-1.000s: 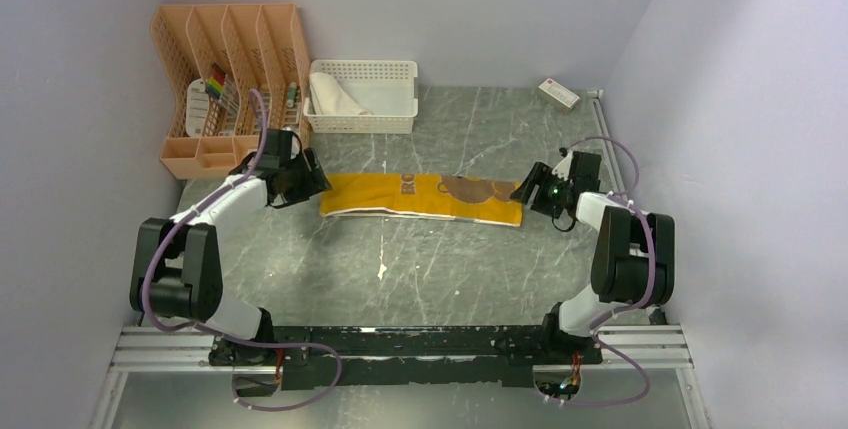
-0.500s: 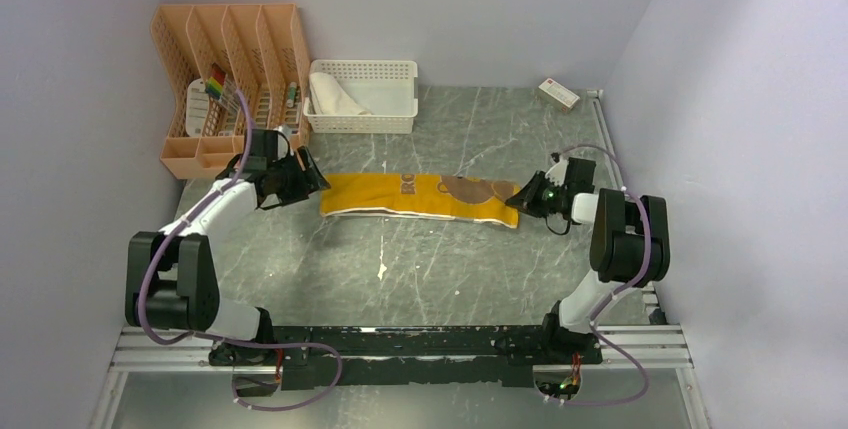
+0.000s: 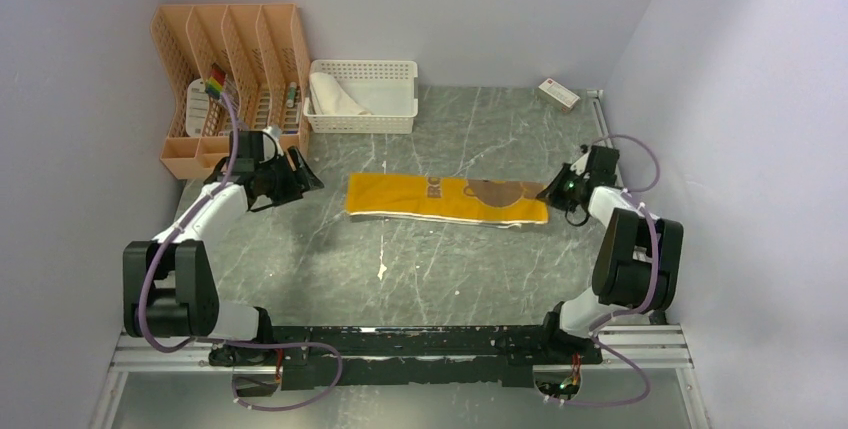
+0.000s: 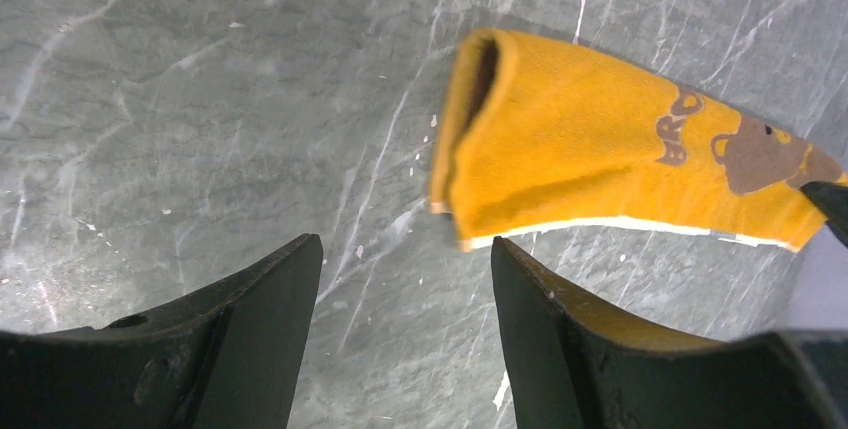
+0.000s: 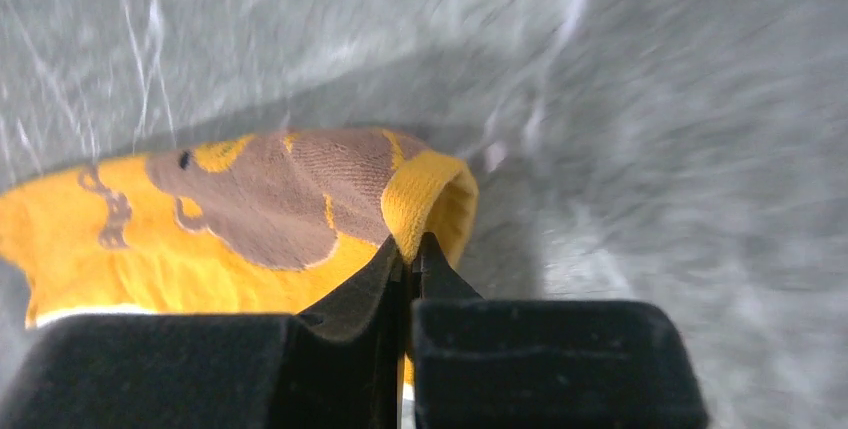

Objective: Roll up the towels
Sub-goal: Fold the towel at the center of the board.

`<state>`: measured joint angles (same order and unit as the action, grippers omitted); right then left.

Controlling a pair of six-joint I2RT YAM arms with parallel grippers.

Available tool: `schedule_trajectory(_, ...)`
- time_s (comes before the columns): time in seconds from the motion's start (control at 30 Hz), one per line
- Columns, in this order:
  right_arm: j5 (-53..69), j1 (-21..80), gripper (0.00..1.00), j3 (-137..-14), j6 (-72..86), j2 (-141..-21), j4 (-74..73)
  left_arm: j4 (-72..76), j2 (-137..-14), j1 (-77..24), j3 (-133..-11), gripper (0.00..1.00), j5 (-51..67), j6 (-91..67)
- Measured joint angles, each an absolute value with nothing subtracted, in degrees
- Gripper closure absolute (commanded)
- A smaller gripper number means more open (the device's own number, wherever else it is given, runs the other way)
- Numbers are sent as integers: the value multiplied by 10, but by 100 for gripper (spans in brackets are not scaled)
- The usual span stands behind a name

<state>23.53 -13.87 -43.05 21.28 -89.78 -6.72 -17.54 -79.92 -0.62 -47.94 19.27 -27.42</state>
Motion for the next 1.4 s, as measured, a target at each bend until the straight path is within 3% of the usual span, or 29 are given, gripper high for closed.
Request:
schedule_trajectory(0.2, 172, -179, 100, -506, 179, -882, -116, -178, -796, 11, -479, 27, 216, -260)
schedule_trajectory(0.27, 175, -184, 82, -512, 173, -883, -120, -179, -796, 13, -479, 27, 226, -257)
schedule_trajectory(0.37, 195, -184, 41, -513, 168, -895, -124, -179, -798, 23, -479, 27, 239, -254)
schedule_trajectory(0.43, 202, -183, 27, -513, 166, -908, -128, -179, -804, 26, -480, 27, 244, -255)
schedule_trajectory(0.53, 198, -183, 18, -510, 164, -912, -137, -175, -821, 26, -480, 29, 250, -260)
schedule_trajectory(0.67, 171, -183, 13, -510, 170, -907, -139, -155, -855, 16, -480, 28, 257, -283)
schedule_trajectory(1.0, 105, -187, 12, -506, 190, -847, -135, -59, -978, -93, -528, 27, 281, -307)
schedule_trajectory(1.4, 132, -187, 12, -472, 209, -792, -112, 57, -1091, -156, -566, 26, 344, -331)
